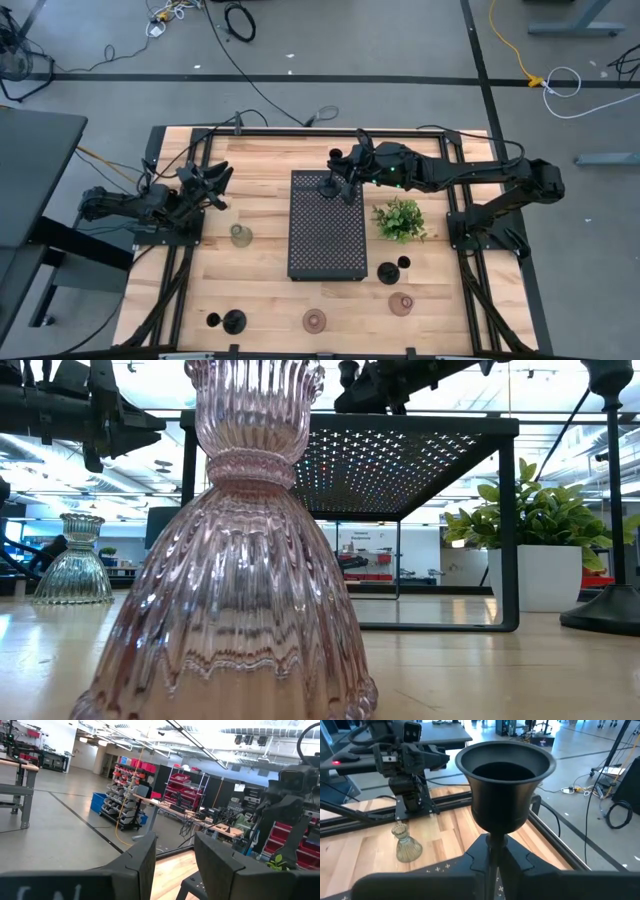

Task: Pick & Place candle stick holders
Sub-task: Put the top black candle holder on the shelf

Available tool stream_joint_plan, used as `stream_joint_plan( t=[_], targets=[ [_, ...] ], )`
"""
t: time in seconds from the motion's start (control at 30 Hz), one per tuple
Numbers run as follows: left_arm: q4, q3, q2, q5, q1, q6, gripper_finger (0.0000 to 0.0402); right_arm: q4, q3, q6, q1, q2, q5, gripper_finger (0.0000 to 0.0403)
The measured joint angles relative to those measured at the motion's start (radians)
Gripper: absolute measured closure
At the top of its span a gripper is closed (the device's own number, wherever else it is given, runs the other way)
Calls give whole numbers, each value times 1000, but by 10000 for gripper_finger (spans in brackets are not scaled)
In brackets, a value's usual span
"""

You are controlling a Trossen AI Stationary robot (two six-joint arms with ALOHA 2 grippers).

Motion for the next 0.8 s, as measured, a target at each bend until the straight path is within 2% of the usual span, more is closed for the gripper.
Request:
stream_joint_plan(
  t=[0.8],
  targets=[
    [-6,0,0,0,0,1,264,78,1,-52,-3,46,14,369]
  ],
)
